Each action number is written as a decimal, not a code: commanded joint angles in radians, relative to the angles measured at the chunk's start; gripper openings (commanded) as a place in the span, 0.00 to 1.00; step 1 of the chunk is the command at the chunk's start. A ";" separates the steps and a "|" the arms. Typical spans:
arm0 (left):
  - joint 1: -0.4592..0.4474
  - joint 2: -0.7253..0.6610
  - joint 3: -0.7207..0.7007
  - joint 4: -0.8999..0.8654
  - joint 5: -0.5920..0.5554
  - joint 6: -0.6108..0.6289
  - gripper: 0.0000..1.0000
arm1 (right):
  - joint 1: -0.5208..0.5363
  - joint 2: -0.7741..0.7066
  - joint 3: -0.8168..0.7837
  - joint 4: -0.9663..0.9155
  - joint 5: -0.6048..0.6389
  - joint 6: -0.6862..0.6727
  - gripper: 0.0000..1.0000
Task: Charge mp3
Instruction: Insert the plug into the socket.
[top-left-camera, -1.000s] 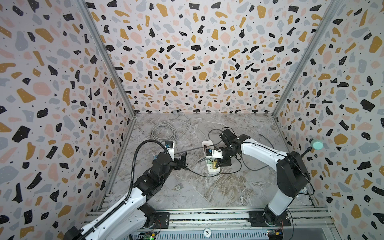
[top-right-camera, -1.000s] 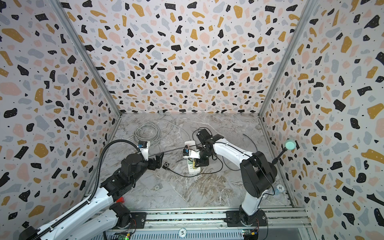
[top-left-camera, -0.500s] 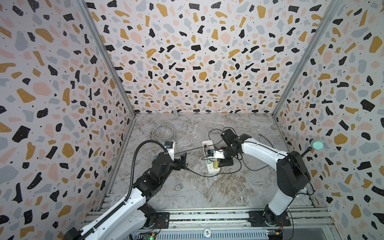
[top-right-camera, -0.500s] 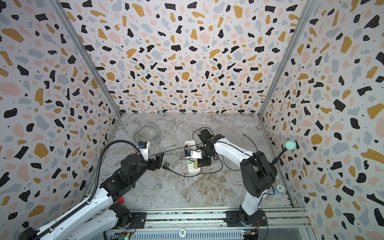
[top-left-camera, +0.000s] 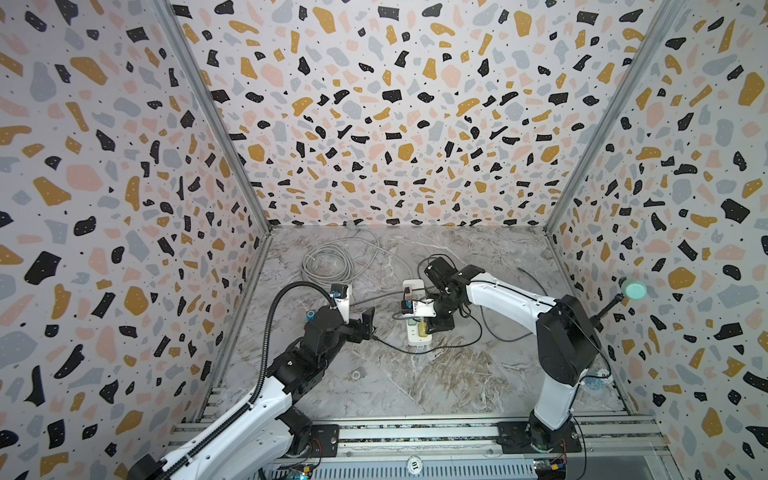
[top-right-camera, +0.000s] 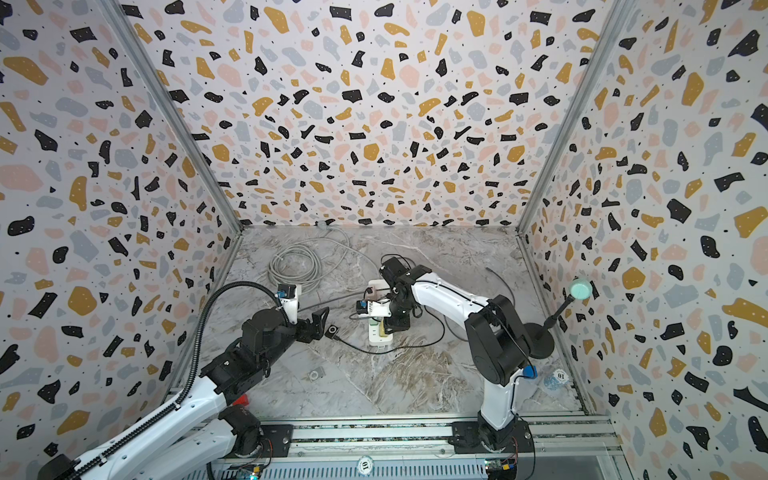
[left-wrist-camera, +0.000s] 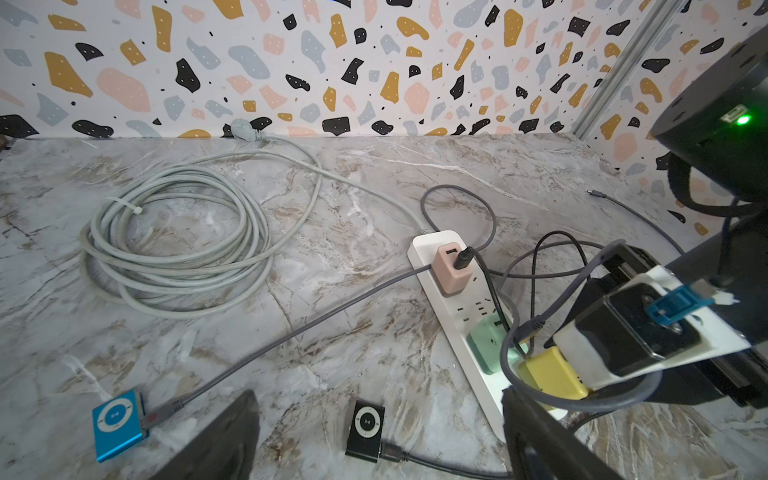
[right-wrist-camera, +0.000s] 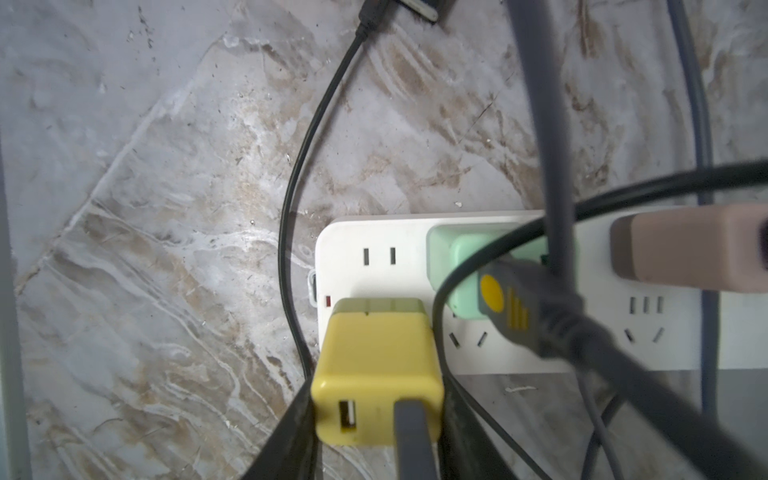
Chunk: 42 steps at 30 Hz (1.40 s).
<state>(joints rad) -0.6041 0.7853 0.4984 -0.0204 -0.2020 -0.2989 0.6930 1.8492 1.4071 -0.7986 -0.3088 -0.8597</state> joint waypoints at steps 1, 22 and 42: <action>0.003 -0.011 -0.019 0.043 0.029 0.001 0.91 | 0.035 0.086 0.021 -0.104 0.033 0.077 0.00; 0.003 -0.061 -0.073 0.014 0.153 -0.126 0.86 | 0.165 0.356 0.243 -0.269 0.028 0.446 0.00; 0.000 0.006 -0.192 0.141 0.341 -0.252 0.74 | 0.286 0.442 0.292 -0.292 0.124 0.716 0.16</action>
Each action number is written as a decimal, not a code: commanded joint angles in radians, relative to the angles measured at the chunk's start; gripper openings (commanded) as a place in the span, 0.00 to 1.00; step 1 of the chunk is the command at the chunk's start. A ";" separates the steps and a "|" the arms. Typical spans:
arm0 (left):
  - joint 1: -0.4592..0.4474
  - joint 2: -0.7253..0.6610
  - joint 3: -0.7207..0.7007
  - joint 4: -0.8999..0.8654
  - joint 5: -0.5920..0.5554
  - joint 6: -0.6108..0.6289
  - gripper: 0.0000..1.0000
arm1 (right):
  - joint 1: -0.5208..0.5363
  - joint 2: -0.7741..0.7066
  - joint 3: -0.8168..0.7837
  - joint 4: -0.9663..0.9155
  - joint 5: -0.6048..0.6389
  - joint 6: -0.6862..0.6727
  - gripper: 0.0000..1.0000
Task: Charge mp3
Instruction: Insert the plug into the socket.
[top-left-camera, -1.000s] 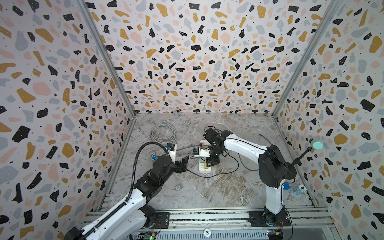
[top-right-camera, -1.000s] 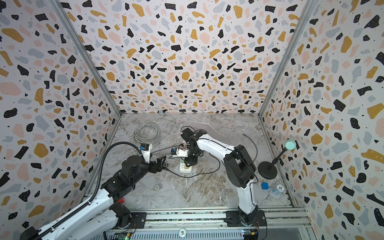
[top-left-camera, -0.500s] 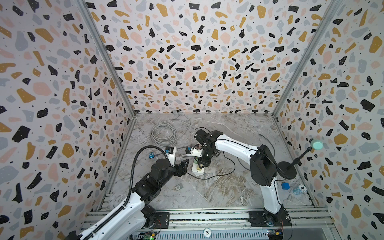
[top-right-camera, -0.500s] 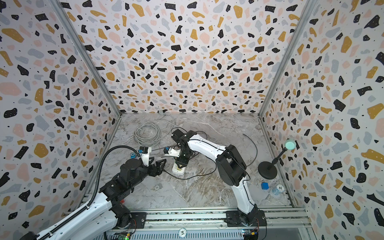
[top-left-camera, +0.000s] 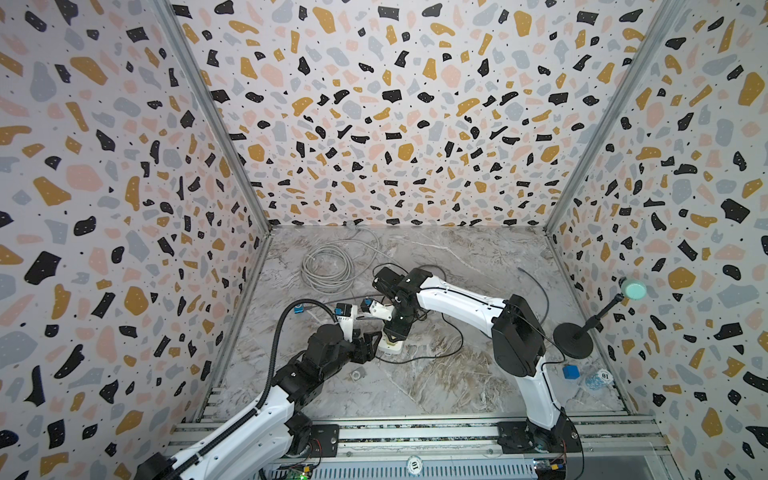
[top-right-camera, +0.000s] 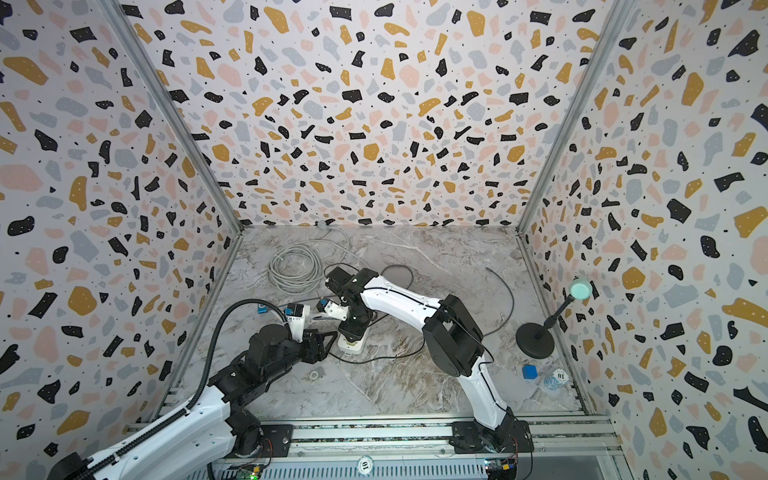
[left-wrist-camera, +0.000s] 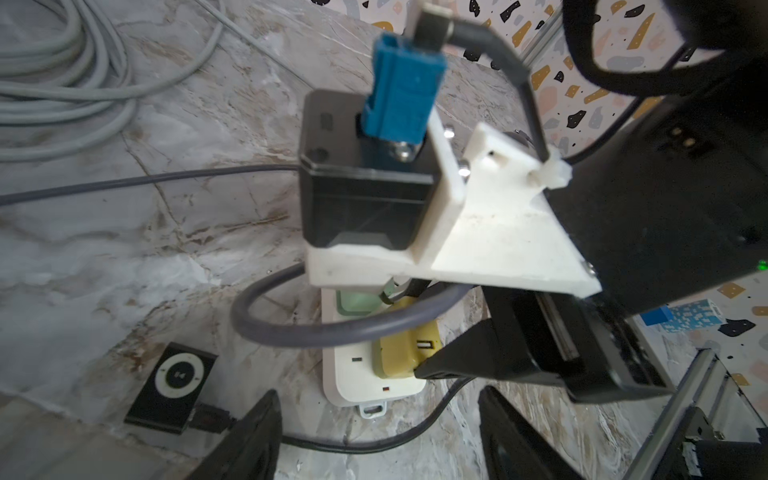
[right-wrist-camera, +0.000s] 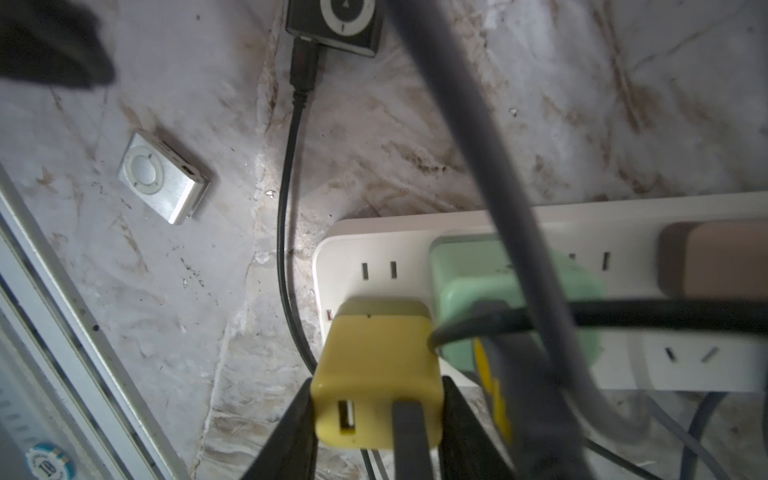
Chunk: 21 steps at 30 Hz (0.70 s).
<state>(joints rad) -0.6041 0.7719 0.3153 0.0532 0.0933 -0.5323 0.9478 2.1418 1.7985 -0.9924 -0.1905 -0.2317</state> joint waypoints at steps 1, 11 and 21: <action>-0.001 0.028 -0.010 0.075 0.051 -0.020 0.74 | 0.032 0.144 -0.096 -0.089 0.013 0.096 0.18; -0.001 0.068 -0.028 0.123 0.030 -0.070 0.70 | 0.019 0.068 -0.057 0.010 0.030 0.192 0.32; 0.000 0.035 -0.011 0.094 0.003 -0.077 0.74 | -0.020 -0.119 -0.119 0.100 -0.104 0.244 0.56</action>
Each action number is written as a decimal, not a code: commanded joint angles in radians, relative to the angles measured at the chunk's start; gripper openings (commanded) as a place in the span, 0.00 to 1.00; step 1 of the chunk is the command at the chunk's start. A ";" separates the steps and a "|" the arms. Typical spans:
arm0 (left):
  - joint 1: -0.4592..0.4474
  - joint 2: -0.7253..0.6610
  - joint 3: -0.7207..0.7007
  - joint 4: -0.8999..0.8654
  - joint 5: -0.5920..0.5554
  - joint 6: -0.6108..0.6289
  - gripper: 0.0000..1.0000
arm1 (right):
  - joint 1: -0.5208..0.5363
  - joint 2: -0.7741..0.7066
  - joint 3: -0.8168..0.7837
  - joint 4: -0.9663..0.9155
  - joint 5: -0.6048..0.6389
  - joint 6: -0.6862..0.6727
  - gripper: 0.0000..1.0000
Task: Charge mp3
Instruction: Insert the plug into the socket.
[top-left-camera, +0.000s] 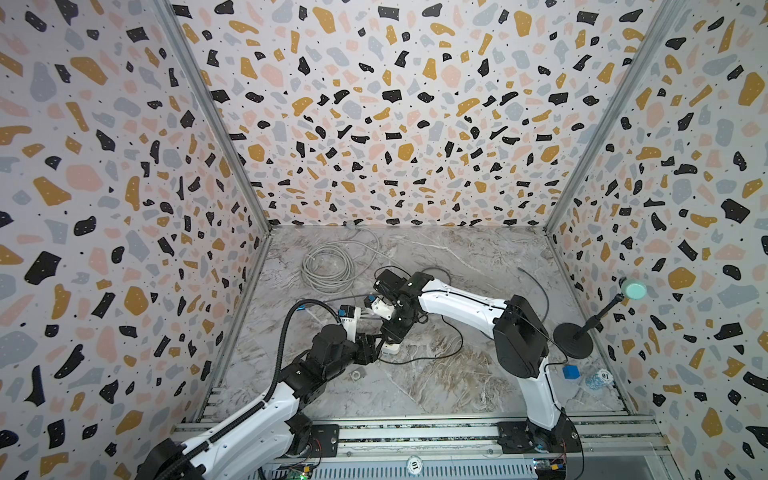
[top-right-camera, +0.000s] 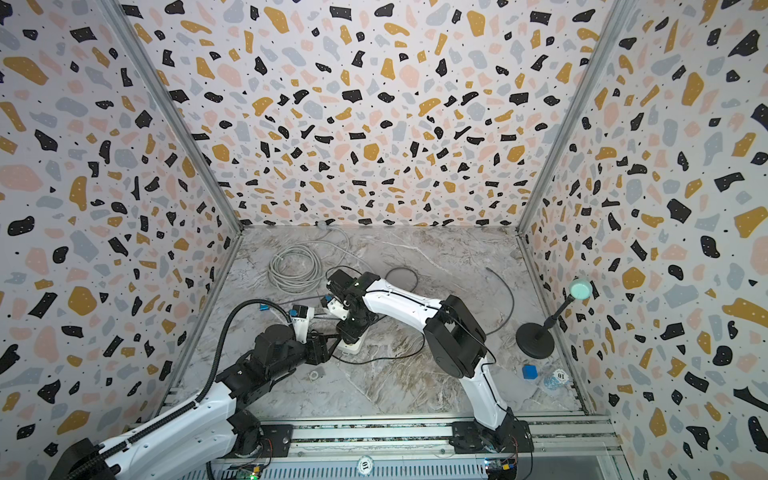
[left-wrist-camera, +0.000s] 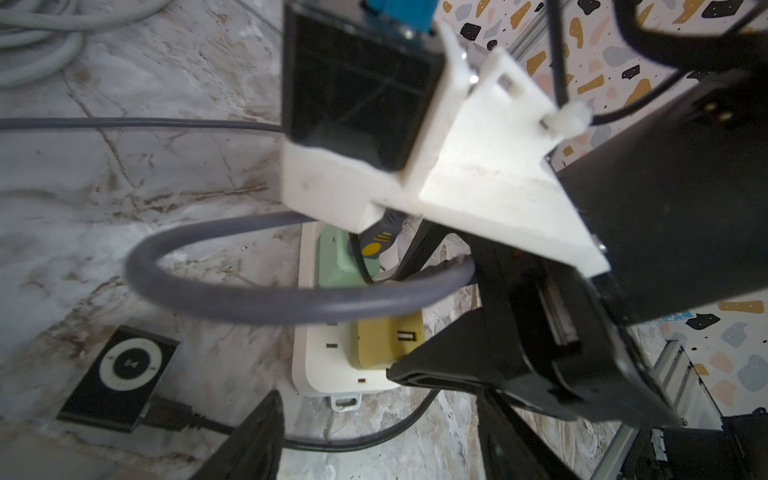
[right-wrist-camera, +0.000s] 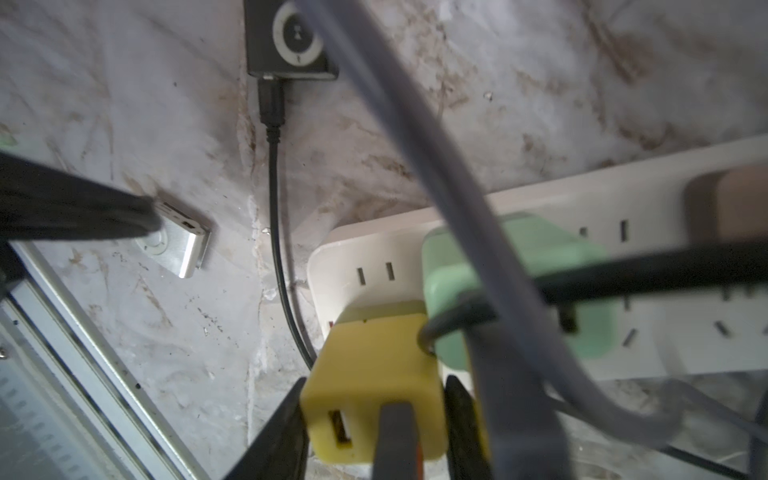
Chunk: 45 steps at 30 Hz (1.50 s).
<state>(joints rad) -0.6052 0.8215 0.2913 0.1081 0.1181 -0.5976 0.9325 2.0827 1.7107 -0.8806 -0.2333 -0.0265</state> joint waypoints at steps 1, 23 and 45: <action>0.001 -0.012 0.015 0.039 -0.027 -0.011 0.74 | -0.005 -0.078 -0.050 -0.004 -0.080 0.047 0.57; 0.001 0.304 0.138 0.132 0.063 0.006 0.57 | -0.143 -0.574 -0.361 0.259 -0.183 0.406 0.73; -0.020 0.428 0.150 0.156 0.095 0.036 0.49 | -0.283 -0.704 -0.481 0.266 -0.145 0.447 0.73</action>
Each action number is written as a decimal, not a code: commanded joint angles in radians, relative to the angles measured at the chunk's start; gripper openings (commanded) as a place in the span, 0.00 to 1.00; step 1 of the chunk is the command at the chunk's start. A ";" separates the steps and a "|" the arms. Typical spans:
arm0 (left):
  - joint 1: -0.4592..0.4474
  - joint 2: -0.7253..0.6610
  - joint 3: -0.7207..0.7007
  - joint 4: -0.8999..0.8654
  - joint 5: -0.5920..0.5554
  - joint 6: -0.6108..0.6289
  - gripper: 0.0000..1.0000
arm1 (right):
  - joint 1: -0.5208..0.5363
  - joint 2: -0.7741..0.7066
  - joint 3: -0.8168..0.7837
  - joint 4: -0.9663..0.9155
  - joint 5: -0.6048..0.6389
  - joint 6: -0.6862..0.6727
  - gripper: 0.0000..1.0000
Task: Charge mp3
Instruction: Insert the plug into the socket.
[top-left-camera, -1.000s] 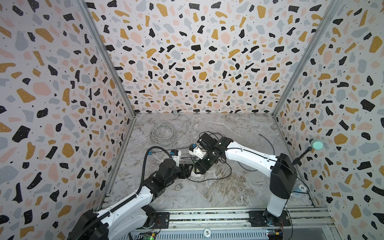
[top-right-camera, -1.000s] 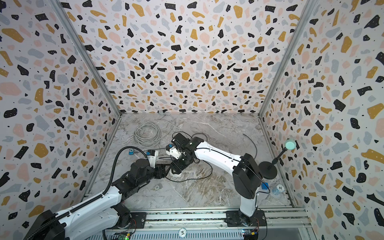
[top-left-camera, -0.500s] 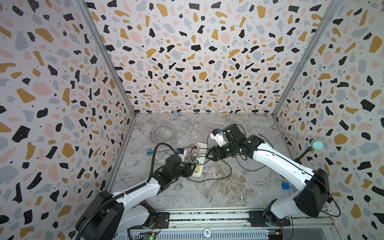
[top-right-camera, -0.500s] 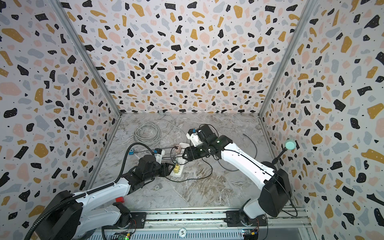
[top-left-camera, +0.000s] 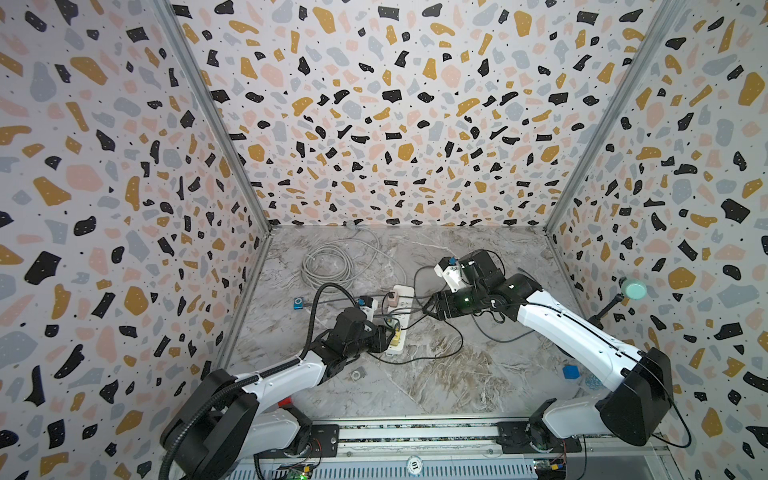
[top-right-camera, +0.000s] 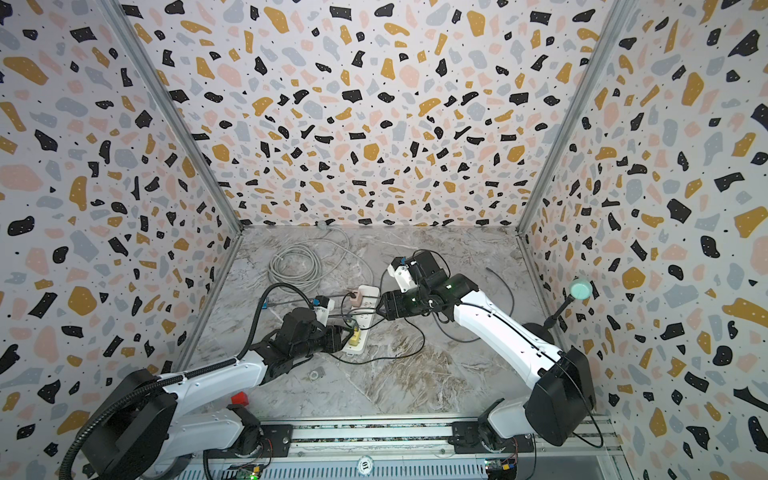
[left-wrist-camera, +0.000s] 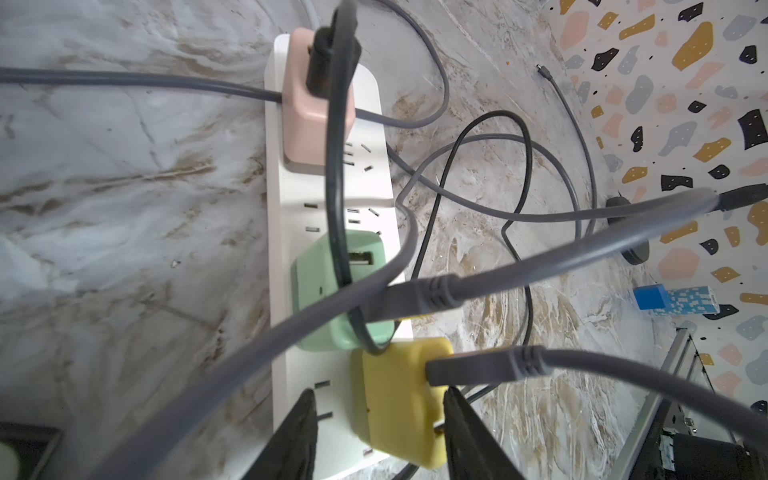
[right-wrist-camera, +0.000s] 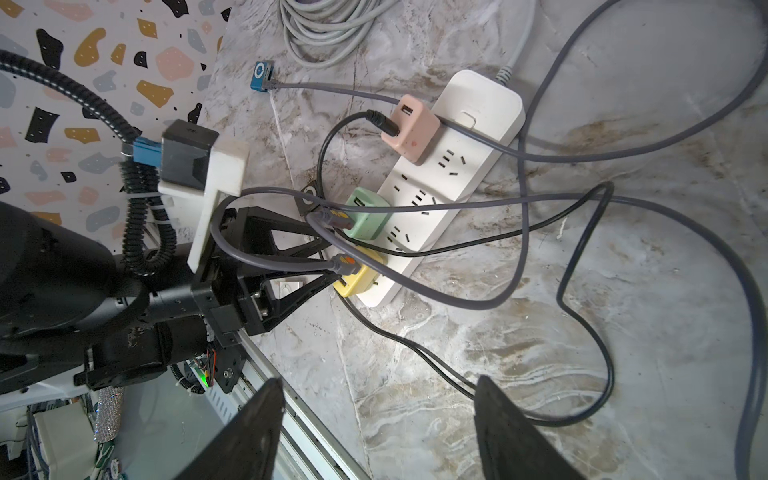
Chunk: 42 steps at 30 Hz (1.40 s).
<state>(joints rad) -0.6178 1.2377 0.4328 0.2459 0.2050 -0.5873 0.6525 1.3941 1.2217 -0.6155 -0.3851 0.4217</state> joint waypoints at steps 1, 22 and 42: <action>-0.011 0.014 0.005 0.012 0.002 0.031 0.48 | -0.004 -0.015 0.009 0.000 0.009 -0.004 0.73; -0.022 0.078 -0.103 -0.095 -0.077 0.025 0.26 | -0.020 -0.009 0.026 -0.008 0.015 -0.019 0.73; -0.022 0.126 -0.138 -0.123 -0.117 -0.027 0.16 | -0.022 0.003 0.035 -0.007 0.025 -0.022 0.73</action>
<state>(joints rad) -0.6464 1.2755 0.3626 0.4236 0.1665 -0.6224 0.6342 1.3991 1.2221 -0.6159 -0.3721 0.4133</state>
